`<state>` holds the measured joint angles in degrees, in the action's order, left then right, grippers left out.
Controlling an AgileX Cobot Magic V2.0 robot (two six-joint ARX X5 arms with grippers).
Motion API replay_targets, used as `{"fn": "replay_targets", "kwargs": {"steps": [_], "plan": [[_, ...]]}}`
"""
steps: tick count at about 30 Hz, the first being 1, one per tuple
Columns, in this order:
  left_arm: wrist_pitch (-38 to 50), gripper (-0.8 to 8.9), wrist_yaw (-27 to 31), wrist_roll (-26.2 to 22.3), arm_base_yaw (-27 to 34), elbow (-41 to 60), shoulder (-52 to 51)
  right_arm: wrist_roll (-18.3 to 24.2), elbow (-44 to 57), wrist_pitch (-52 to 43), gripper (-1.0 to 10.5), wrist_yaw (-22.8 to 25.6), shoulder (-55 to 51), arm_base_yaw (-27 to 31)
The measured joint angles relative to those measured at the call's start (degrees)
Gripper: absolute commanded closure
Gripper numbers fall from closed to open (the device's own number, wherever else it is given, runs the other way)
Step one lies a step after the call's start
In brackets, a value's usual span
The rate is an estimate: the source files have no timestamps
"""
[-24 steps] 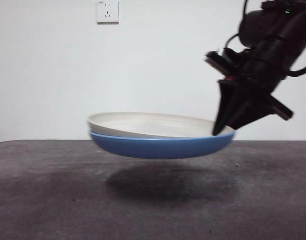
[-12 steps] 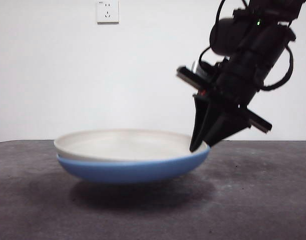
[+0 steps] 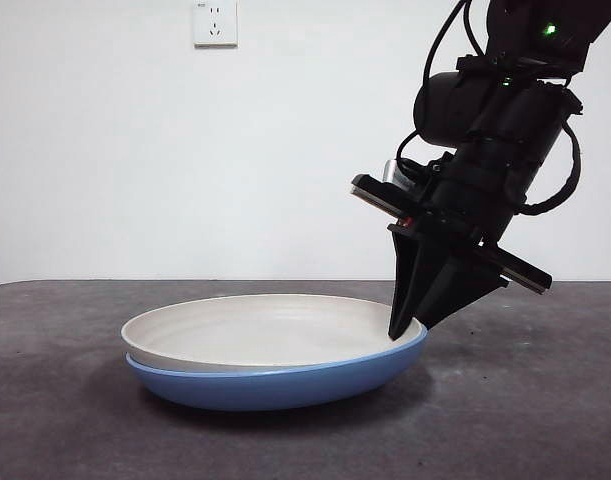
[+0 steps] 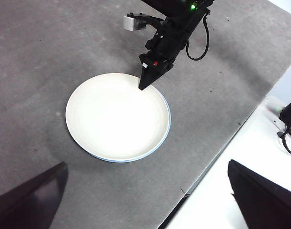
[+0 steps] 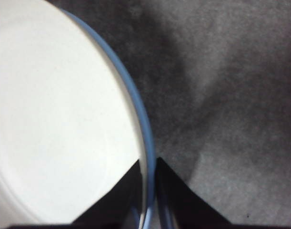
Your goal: Pick up the white plate, put it on the blue plate, put it on desk
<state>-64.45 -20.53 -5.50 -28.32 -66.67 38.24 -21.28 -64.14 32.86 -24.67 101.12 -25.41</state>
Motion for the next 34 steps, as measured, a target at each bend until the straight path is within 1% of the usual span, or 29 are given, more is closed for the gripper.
{"fn": "replay_targets", "kwargs": {"steps": [4,6,8,10,12,14,16,19,25,28,31,34], "plan": [[0.1,2.11,0.0,0.0,-0.2,0.0,0.0,0.0,0.0,0.0,9.3,0.2,0.0,0.0],[0.3,2.11,0.0,0.0,-0.3,0.0,0.0,0.0,0.0,0.0,8.7,0.7,0.0,0.0],[0.4,2.11,0.0,0.0,-0.3,0.0,0.0,0.0,0.0,-0.1,7.7,1.6,0.0,0.0],[0.4,2.11,0.0,0.0,-0.3,0.0,0.0,0.0,0.0,-0.1,6.3,2.4,0.0,0.0],[0.4,2.11,0.0,0.0,-0.5,0.0,0.0,0.0,0.0,0.0,4.5,2.4,-0.4,0.0],[0.4,2.11,0.0,0.0,-1.1,0.0,0.0,0.1,0.0,0.1,3.4,2.5,-1.8,0.0],[0.4,2.11,0.0,0.0,-2.1,0.0,0.0,0.1,-0.7,1.1,3.3,2.5,-3.8,0.0],[0.4,2.11,0.0,0.0,-3.4,0.0,0.0,0.3,-1.3,3.0,3.3,3.9,-8.6,0.0],[0.4,2.11,0.0,0.0,-3.9,0.0,0.0,1.9,-1.3,13.0,3.3,8.4,-22.1,-1.4],[0.4,2.11,0.0,0.0,-3.9,0.0,0.0,3.1,-1.3,18.8,3.3,10.5,-30.1,-3.3],[0.4,2.11,0.0,0.2,-3.9,0.0,0.0,3.5,-1.3,23.8,3.3,13.7,-38.4,-5.6],[0.4,2.11,0.0,0.5,-3.9,0.0,0.0,3.4,-1.3,27.8,3.3,14.4,-46.2,-7.9]]}}
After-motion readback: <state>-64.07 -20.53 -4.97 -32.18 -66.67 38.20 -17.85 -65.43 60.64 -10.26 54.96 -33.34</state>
